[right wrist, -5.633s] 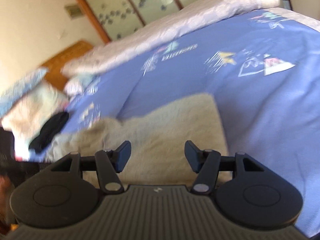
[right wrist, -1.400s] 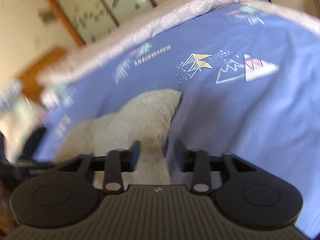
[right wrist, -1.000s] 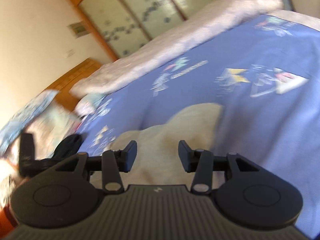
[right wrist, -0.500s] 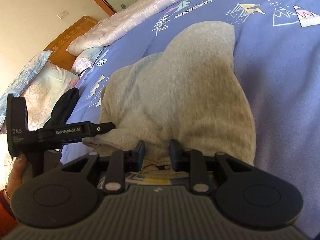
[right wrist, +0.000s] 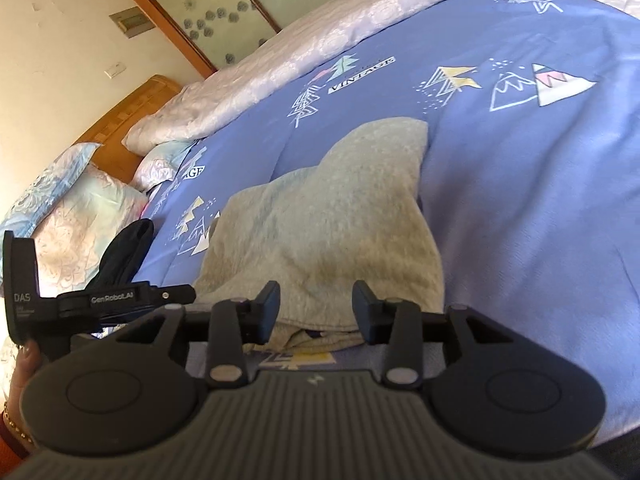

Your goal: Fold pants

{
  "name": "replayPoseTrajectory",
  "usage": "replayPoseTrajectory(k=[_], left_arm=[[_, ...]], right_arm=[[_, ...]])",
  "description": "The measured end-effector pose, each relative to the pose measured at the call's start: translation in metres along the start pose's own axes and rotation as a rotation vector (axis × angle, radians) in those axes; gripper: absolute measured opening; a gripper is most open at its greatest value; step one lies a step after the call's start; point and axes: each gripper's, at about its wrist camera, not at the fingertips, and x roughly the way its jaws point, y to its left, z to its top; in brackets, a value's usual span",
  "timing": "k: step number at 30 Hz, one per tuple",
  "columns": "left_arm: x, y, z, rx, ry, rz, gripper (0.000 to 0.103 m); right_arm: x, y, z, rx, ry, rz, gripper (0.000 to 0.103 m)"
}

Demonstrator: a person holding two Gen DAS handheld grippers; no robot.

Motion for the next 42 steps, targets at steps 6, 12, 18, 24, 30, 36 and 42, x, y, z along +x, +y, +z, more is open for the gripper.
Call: replayPoseTrajectory(k=[6,12,18,24,30,36,42], left_arm=[[-0.005,0.000,-0.007,0.020,-0.009,0.021,0.084],[-0.006,0.006,-0.009,0.022,-0.011,0.052,0.085],[-0.001,0.011,-0.011,0.028,0.005,0.070,0.087],[0.006,0.014,-0.014,0.051,0.015,0.123,0.087],[0.005,0.018,-0.018,0.054,0.013,0.139,0.087],[0.004,0.020,-0.020,0.059,0.006,0.150,0.087],[0.003,0.026,-0.020,0.055,0.000,0.162,0.089]], right_arm=[[-0.004,-0.003,-0.002,0.013,-0.013,-0.025,0.044],[-0.002,-0.006,-0.004,0.042,-0.021,-0.038,0.048],[-0.001,-0.016,-0.007,0.077,-0.019,-0.042,0.051],[-0.001,-0.027,-0.006,0.113,-0.017,-0.047,0.052],[-0.007,-0.029,-0.006,0.112,-0.018,-0.055,0.059],[-0.007,-0.023,-0.008,0.073,-0.015,-0.080,0.059],[-0.006,-0.026,-0.008,0.085,-0.016,-0.090,0.059]])
